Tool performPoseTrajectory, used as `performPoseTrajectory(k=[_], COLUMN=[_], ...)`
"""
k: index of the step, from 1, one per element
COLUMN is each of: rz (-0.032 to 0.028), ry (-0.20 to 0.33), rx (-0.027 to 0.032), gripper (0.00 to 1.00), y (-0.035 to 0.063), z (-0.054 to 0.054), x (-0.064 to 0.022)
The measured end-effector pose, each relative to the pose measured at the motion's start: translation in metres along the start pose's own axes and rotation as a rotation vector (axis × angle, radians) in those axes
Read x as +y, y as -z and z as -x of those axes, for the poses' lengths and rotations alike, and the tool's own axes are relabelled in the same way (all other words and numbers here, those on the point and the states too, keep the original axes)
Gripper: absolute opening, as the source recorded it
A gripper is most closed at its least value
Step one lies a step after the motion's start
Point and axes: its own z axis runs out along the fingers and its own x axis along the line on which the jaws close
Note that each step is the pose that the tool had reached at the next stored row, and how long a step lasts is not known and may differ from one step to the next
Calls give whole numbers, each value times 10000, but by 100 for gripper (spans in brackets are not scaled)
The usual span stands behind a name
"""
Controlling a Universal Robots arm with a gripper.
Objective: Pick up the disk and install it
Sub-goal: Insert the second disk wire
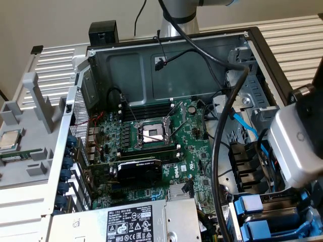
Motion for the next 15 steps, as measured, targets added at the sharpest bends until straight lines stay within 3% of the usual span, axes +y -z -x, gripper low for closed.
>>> performPoseTrajectory(k=[15], rz=[2], ry=[12], rx=[3], gripper=[42], y=[-38], z=[-10], x=[4])
